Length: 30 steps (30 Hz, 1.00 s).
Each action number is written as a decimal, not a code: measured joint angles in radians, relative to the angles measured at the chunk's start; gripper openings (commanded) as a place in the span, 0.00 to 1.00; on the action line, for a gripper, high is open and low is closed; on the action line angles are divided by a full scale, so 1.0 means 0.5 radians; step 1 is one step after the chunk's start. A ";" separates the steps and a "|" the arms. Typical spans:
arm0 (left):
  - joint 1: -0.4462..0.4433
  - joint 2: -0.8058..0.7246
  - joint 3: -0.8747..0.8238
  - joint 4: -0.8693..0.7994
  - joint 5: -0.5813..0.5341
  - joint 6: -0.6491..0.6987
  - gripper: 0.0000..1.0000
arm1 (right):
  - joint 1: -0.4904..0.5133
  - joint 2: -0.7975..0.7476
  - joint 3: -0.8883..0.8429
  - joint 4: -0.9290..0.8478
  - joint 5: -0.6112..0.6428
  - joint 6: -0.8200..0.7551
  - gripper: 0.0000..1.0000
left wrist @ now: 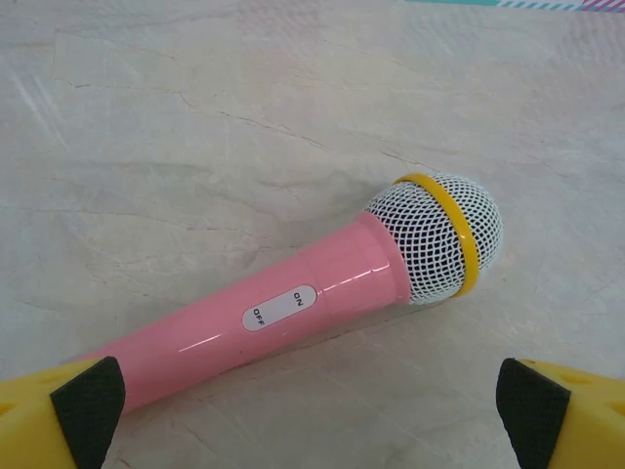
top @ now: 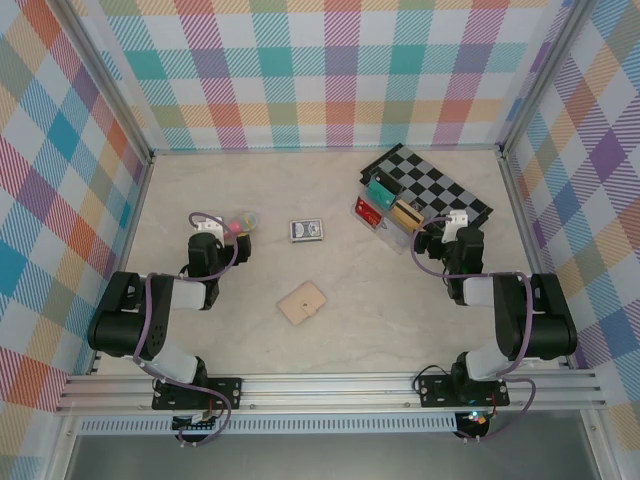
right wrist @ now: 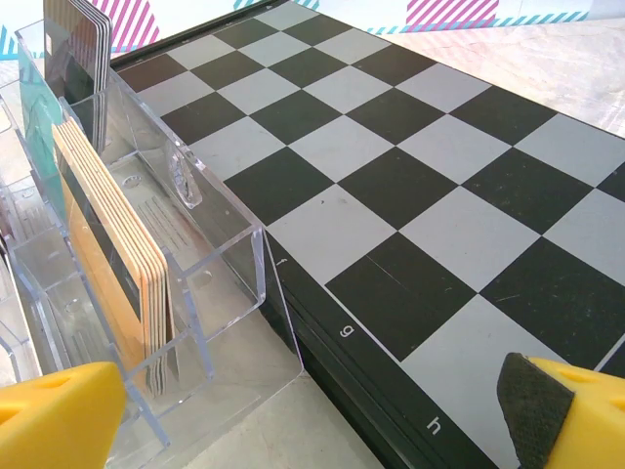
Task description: Take the credit cards out of the card holder
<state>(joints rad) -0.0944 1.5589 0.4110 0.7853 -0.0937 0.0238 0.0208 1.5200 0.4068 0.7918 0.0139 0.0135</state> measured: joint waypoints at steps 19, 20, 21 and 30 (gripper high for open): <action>0.011 0.000 0.000 0.000 0.012 0.000 1.00 | -0.017 0.000 0.000 -0.001 -0.022 0.000 1.00; 0.013 0.000 0.000 0.000 0.011 -0.001 1.00 | -0.017 0.000 0.000 -0.001 -0.024 0.000 1.00; 0.013 -0.001 0.000 -0.001 0.005 -0.002 1.00 | -0.017 -0.001 0.000 -0.001 -0.031 0.000 1.00; 0.017 -0.344 0.145 -0.478 -0.169 -0.050 1.00 | -0.018 -0.489 -0.023 -0.327 -0.021 0.017 1.00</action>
<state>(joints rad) -0.0860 1.3869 0.4835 0.5461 -0.1780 -0.0013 0.0116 1.2755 0.3954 0.6285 0.0036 0.0219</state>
